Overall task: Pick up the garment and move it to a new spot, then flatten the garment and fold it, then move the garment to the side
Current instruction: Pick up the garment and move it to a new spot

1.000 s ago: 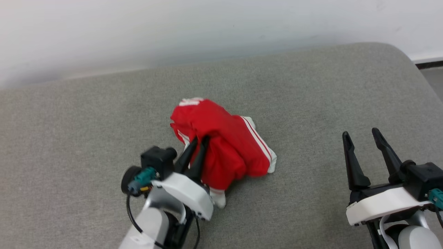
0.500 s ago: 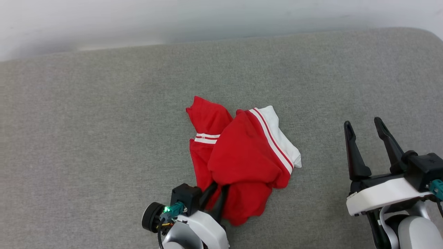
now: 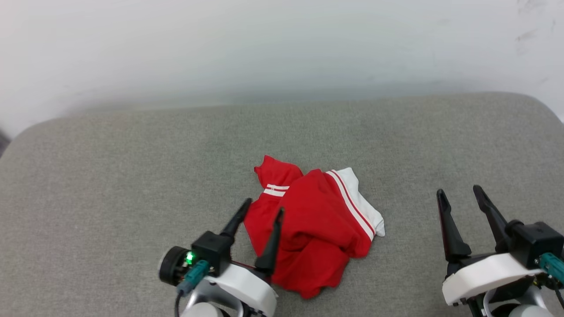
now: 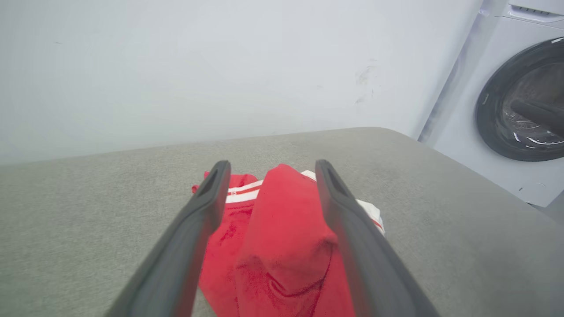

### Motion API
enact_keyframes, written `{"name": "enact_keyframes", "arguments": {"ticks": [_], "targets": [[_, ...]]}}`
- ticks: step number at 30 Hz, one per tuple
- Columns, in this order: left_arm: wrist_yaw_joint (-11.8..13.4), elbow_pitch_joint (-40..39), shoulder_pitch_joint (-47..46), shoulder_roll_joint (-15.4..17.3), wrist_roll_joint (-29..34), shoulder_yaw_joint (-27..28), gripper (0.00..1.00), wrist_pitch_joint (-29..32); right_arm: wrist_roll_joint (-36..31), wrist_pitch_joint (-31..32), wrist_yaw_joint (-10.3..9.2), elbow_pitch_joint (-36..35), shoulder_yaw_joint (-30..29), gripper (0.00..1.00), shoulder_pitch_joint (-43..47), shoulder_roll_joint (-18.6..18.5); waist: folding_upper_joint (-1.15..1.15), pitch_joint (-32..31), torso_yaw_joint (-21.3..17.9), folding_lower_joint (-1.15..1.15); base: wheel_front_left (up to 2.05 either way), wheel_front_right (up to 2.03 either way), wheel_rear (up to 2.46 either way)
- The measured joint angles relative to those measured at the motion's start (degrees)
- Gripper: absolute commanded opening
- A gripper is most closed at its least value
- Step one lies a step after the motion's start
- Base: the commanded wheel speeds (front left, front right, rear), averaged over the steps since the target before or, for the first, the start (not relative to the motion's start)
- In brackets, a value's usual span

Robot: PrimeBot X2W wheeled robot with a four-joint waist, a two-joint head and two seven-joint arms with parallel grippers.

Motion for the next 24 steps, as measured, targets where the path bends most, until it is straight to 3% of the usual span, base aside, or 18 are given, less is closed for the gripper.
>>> {"name": "enact_keyframes", "arguments": {"ticks": [13,24], "targets": [[7.2,-2.0,4.8,5.8,-0.3,10.1,1.0,-1.9,0.2,2.2,0.0,-2.0,-0.4,1.0,4.1,0.0,0.0,-3.5,0.7,0.0,0.0,0.0,0.0],[8.0,-3.3,8.1,9.1,-0.8,12.5,1.0,-1.6,1.2,2.7,0.0,-2.0,-0.9,1.0,5.7,0.0,0.0,-4.3,0.3,0.0,0.0,0.0,0.0]]}}
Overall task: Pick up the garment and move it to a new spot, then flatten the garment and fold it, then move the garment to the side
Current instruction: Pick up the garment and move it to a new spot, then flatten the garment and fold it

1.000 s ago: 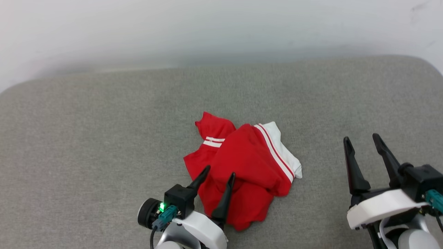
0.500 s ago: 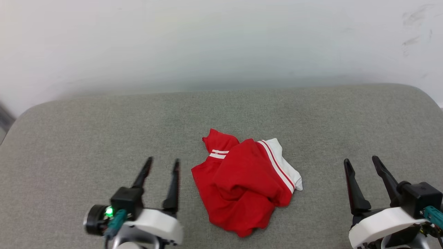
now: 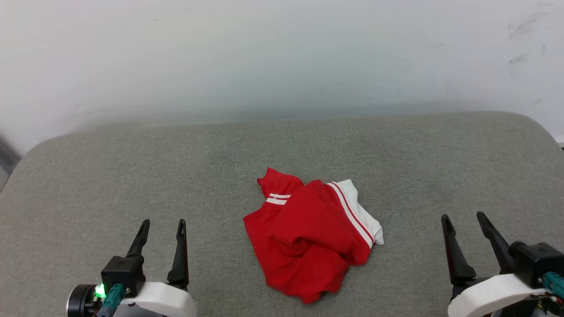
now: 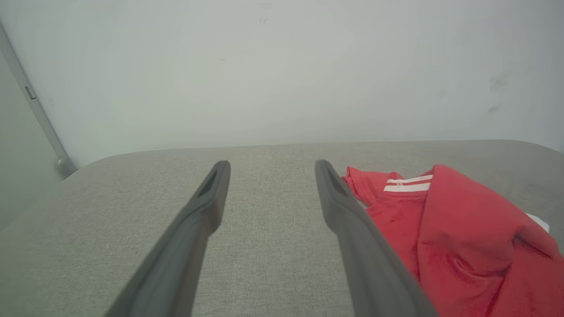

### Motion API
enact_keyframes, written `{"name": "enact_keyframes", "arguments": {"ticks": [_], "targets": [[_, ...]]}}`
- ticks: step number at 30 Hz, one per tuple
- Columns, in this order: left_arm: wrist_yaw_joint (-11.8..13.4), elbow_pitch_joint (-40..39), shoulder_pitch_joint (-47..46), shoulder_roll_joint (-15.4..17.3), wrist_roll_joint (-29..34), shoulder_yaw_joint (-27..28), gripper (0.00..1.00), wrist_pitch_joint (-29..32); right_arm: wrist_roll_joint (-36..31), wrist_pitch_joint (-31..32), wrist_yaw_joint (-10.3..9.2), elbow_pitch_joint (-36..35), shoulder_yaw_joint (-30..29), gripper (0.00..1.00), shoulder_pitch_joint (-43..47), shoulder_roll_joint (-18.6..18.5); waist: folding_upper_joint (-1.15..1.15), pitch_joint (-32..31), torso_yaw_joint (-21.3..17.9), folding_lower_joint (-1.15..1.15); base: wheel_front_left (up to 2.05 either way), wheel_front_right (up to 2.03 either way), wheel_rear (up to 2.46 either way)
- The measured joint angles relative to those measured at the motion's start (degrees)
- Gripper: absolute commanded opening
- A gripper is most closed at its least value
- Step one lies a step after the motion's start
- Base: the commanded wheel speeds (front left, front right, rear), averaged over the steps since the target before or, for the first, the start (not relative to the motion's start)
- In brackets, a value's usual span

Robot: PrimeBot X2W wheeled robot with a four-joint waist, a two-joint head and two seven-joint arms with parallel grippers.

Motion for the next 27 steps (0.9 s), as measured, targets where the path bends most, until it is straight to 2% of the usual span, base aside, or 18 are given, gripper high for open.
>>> {"name": "enact_keyframes", "arguments": {"ticks": [11,16,19,27], "targets": [[-0.1,-0.3,0.0,0.1,-0.4,-0.9,1.0,0.7,1.0,0.0,0.0,1.0,-0.4,1.0,0.0,0.0,0.0,0.2,-0.4,0.0,0.0,0.0,0.0],[-0.1,-0.9,-0.5,0.1,-0.4,-1.5,1.0,0.7,2.1,2.1,0.0,3.2,-3.1,1.0,-1.3,0.0,0.0,1.1,0.5,0.0,0.0,0.0,0.0],[-0.1,-1.2,-1.1,-0.2,-0.4,-1.7,1.0,0.6,4.4,6.9,0.0,5.4,-4.0,1.0,-2.8,-0.2,0.0,1.8,1.7,0.01,0.0,0.0,0.0],[0.4,-3.8,-3.1,-1.7,0.1,-2.0,1.0,-0.3,9.5,28.2,0.0,8.9,-0.6,1.0,-9.1,-7.3,0.0,6.0,5.1,0.01,0.0,0.0,0.0]]}}
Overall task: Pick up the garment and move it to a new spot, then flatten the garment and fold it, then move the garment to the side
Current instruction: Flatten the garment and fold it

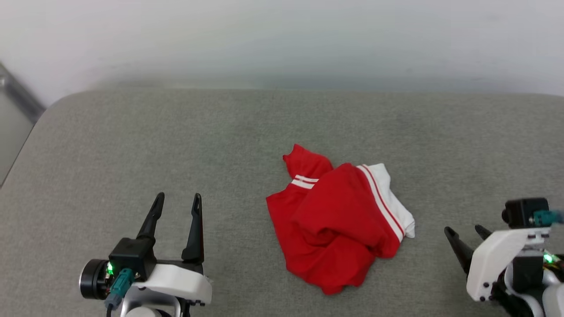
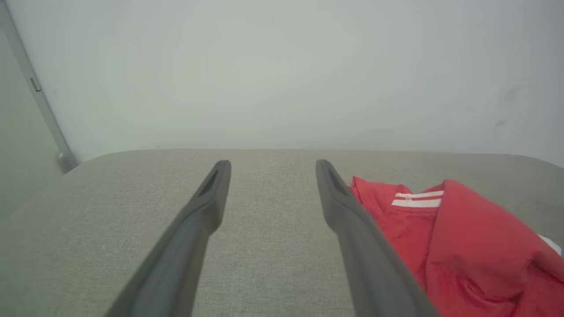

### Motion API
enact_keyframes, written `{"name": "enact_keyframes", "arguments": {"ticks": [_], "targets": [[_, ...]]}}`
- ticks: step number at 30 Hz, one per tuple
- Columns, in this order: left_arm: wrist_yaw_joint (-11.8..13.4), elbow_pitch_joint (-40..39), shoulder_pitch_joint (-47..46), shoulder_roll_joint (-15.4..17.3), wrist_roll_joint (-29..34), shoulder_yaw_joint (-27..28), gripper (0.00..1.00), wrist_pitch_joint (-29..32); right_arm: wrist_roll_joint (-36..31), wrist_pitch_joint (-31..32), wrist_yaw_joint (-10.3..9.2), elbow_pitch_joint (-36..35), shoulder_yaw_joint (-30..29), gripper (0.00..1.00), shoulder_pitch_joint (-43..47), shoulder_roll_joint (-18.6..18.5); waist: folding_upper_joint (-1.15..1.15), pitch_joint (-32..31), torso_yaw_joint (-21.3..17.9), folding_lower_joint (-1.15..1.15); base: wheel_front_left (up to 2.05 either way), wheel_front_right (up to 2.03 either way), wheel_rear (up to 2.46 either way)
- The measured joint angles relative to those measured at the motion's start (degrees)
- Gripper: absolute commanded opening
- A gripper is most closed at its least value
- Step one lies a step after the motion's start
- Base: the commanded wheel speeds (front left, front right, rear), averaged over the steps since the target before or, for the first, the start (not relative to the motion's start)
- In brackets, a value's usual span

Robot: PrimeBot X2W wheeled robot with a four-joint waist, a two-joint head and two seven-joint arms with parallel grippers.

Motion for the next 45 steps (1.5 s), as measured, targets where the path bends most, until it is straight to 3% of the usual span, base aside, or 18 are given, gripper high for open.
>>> {"name": "enact_keyframes", "arguments": {"ticks": [5,15,22,23,24,30,35,41,45], "targets": [[0.0,-0.9,-1.6,-0.7,0.3,0.0,1.0,-0.4,3.0,10.6,0.0,1.3,3.3,1.0,-4.9,-3.3,0.0,2.9,2.3,0.0,0.0,0.0,0.0],[-0.9,-1.2,-4.6,-3.2,0.8,0.2,1.0,-0.6,5.8,16.9,0.0,6.8,10.9,1.0,-13.9,-9.0,0.0,8.6,5.9,0.0,0.0,0.0,0.0],[-1.9,-0.8,-5.2,-4.8,1.6,1.1,1.0,-0.7,8.5,21.9,-0.01,11.6,14.8,1.0,-15.8,-10.6,0.0,10.3,7.1,0.0,0.0,0.0,0.0],[-2.1,-0.6,-5.2,-5.2,1.8,1.4,1.0,-0.7,9.3,22.2,-0.01,12.1,15.3,0.33,-16.2,-10.6,0.0,10.3,7.0,0.0,0.0,0.0,0.0],[-2.3,-0.5,-5.2,-5.4,2.0,1.6,1.0,-0.7,9.6,22.2,-0.01,12.3,15.7,0.0,-16.3,-10.7,0.0,10.3,6.9,0.0,0.0,0.0,0.0],[-2.9,0.4,-4.9,-5.6,2.6,2.6,1.0,-0.7,9.4,18.9,0.01,11.5,16.2,0.0,-17.7,-10.6,0.0,9.0,5.3,0.0,0.0,0.0,0.0],[-3.4,0.9,-3.9,-5.3,3.0,3.4,1.0,-0.8,6.7,15.3,0.01,6.6,13.3,0.0,-19.0,-11.3,0.0,7.1,3.0,0.0,0.0,0.0,0.0],[-3.5,1.1,-2.8,-5.0,3.0,3.6,1.0,-0.7,1.8,14.7,0.01,-1.2,5.4,0.0,-13.9,-11.8,0.0,5.1,-0.6,0.0,0.0,0.0,0.0],[-3.5,1.1,-2.6,-4.6,3.0,3.7,1.0,-0.7,0.4,15.9,0.0,-4.0,-0.4,0.0,-6.0,-9.5,0.0,4.5,-2.9,0.0,0.0,0.0,0.0]]}}
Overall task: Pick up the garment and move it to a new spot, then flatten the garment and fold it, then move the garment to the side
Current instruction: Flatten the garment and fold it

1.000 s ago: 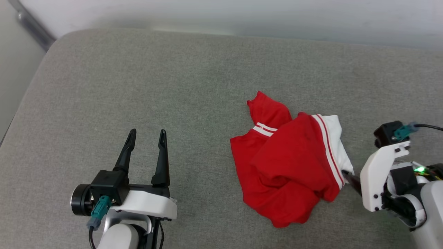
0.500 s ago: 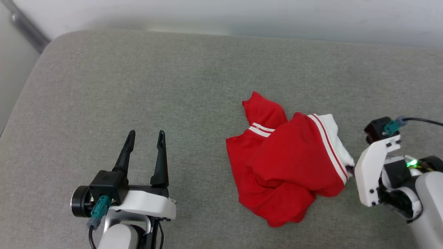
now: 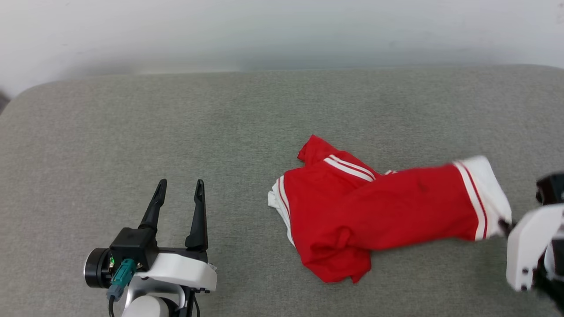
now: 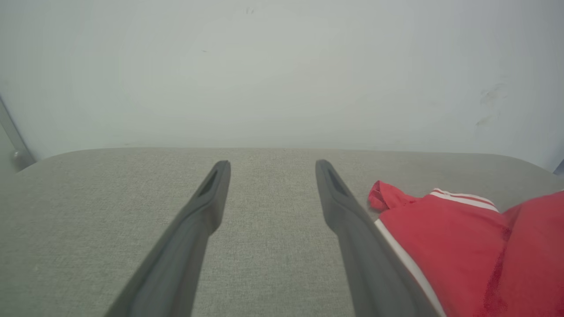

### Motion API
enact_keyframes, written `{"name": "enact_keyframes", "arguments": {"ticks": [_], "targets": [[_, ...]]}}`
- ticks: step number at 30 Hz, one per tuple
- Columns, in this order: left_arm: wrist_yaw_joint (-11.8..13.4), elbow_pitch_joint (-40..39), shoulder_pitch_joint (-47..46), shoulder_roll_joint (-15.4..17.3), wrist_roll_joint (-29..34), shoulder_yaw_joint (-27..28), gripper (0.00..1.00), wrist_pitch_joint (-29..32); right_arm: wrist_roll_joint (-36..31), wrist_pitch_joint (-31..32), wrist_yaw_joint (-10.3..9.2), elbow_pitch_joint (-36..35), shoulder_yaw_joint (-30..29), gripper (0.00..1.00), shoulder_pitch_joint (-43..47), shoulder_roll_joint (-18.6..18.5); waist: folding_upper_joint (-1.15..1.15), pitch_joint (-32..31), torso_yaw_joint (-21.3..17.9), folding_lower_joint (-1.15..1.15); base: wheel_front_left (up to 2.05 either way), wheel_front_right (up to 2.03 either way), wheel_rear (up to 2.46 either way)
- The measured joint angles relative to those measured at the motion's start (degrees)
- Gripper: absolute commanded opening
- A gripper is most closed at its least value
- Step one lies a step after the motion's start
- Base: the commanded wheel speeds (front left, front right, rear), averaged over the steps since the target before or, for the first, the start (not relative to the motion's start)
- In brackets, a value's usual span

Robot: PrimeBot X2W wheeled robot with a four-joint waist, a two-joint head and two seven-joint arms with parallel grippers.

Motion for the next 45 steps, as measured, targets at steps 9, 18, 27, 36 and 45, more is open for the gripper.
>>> {"name": "enact_keyframes", "arguments": {"ticks": [9,18,27,36,45], "targets": [[0.0,0.4,0.2,0.7,-0.4,-0.2,1.0,0.5,-0.4,-3.0,0.01,6.1,-6.3,0.24,12.2,9.7,0.0,-0.2,-2.2,0.0,0.0,0.0,0.0],[0.3,0.9,1.0,1.2,-0.9,-0.3,1.0,1.4,-0.6,-24.4,0.0,6.5,-8.2,1.0,11.2,12.8,0.0,-1.8,-1.9,0.0,0.0,0.0,0.0],[0.7,1.4,3.2,1.4,-1.5,-0.4,1.0,1.8,-4.2,-39.5,0.0,3.0,-6.9,1.0,11.4,14.8,0.0,-4.5,-1.3,0.0,0.0,0.0,0.0],[1.0,2.5,5.5,2.6,-2.4,-0.6,1.0,3.8,-6.3,-43.7,0.0,-3.8,-1.7,1.0,14.8,16.3,0.0,-8.3,-1.8,-0.01,0.0,0.0,0.0],[-2.7,3.2,-1.0,4.8,-2.0,-4.0,1.0,12.7,-6.3,-44.1,0.0,-8.3,2.1,1.0,15.1,16.6,0.0,-6.7,-3.0,-0.01,0.0,0.0,0.0]]}}
